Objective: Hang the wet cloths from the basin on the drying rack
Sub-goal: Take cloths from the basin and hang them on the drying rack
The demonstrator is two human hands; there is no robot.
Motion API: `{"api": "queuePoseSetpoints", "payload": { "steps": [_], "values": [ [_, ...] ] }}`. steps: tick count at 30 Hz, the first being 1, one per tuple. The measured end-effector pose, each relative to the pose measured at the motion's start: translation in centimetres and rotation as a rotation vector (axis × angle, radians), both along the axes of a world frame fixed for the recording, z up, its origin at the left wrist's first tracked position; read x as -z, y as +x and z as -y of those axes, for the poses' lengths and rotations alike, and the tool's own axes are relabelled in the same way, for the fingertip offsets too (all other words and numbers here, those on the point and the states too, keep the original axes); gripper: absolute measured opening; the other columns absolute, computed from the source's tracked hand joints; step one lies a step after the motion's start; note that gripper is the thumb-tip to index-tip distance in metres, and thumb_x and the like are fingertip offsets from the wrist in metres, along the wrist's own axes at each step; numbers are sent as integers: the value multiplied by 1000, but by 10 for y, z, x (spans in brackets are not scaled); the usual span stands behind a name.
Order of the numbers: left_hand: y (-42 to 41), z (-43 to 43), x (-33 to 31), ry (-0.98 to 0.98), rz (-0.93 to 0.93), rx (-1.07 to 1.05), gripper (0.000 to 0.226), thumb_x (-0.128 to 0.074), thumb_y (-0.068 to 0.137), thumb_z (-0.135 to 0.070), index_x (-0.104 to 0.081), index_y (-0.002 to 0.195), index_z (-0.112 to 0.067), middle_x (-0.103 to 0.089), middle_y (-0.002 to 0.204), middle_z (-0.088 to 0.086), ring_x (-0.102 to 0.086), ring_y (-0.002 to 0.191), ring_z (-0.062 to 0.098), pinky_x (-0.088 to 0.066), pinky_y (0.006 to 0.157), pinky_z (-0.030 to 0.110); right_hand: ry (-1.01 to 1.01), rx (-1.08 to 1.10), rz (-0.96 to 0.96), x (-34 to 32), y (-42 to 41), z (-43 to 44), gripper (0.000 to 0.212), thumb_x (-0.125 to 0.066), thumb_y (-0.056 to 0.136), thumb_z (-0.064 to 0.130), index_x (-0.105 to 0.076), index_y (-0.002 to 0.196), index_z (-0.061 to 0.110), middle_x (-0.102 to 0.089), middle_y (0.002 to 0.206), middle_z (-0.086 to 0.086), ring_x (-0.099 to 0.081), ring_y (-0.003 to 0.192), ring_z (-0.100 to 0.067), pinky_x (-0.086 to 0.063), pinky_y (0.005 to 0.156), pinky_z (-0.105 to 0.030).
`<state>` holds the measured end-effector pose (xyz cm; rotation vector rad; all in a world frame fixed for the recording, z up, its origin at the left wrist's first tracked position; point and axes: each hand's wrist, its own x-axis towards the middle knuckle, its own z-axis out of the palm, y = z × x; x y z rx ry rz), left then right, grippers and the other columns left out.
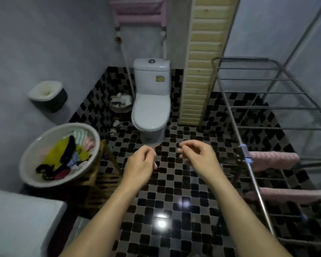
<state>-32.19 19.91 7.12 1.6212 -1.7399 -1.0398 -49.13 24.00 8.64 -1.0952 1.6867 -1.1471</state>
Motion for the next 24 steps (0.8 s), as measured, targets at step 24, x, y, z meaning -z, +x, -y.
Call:
{"api": "queuePoseSetpoints", "payload": {
  "steps": [24],
  "values": [
    [275,122,121,348,348,-401,30,-43,98,-20,-67,116,-23,-66,121,4,-62,103,27,-51,83,34,630,-602,282,99,284,242,29,-44,96,4,-56,122,13,-58,98,-11,-56,78,-21,-48,69,-33]
  ]
}}
